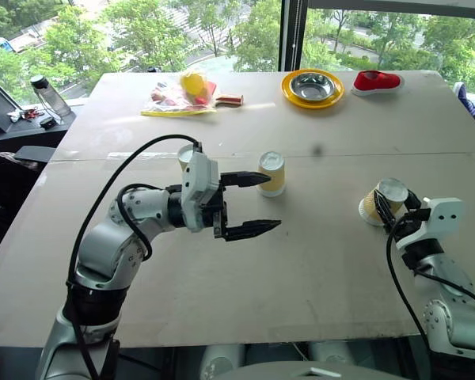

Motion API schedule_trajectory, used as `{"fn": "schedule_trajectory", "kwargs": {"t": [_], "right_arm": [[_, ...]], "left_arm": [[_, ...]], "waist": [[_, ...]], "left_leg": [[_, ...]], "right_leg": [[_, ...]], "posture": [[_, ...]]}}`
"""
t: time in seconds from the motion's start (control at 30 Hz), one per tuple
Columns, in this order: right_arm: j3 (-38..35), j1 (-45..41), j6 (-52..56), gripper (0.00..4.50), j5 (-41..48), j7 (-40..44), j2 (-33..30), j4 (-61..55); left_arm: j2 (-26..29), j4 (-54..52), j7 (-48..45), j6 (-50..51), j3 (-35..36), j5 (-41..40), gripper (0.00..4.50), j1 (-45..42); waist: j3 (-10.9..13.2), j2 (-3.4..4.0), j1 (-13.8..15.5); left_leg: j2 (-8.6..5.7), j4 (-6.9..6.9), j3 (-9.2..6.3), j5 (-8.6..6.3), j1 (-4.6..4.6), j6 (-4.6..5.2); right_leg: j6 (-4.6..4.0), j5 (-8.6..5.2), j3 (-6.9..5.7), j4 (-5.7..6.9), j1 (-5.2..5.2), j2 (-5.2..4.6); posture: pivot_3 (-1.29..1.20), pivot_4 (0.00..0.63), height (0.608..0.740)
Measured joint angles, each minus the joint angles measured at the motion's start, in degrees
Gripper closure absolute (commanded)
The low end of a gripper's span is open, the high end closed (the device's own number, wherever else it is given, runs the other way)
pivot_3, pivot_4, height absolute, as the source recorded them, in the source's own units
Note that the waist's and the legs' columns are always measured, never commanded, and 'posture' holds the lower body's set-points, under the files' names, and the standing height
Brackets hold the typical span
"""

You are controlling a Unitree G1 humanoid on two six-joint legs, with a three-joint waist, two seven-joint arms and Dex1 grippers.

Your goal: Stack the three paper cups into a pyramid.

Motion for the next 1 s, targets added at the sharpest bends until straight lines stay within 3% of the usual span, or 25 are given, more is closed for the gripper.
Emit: {"fn": "schedule_trajectory", "kwargs": {"t": [0.17, 0.5, 1.0], "right_arm": [[0.78, -1.89, -0.26, 2.33, -0.68, 1.17, -0.83, 0.90], [15.17, -15.59, 9.97, 2.33, -1.01, 3.17, 1.58, 2.12], [18.16, -25.12, 4.43, 2.33, -5.29, 5.01, 6.13, 18.25]], "left_arm": [[0.03, -1.21, 2.33, 0.19, 1.09, 0.02, 0.00, 2.52], [-4.07, -5.64, 18.88, -0.60, 8.94, 3.96, 0.00, 16.85], [-3.85, -6.68, 20.93, -3.13, 11.83, 4.73, 0.00, 20.43]], "waist": [[0.01, 0.02, 0.00], [0.05, 0.04, -0.45], [0.05, 0.04, -0.16]], "left_leg": [[0.02, 0.00, -0.01, 0.00, 0.00, 0.00], [0.10, -0.02, -0.03, 0.00, 0.00, 0.00], [0.07, -0.03, 0.00, 0.00, 0.01, -0.01]], "right_leg": [[0.00, 0.00, -0.01, 0.00, -0.02, 0.01], [0.00, 0.00, 0.00, 0.03, -0.05, -0.05], [-0.01, 0.01, 0.00, 0.04, -0.08, -0.02]], "posture": [[0.00, 0.150, 0.740], [0.00, 0.150, 0.740], [0.00, 0.150, 0.740]]}}
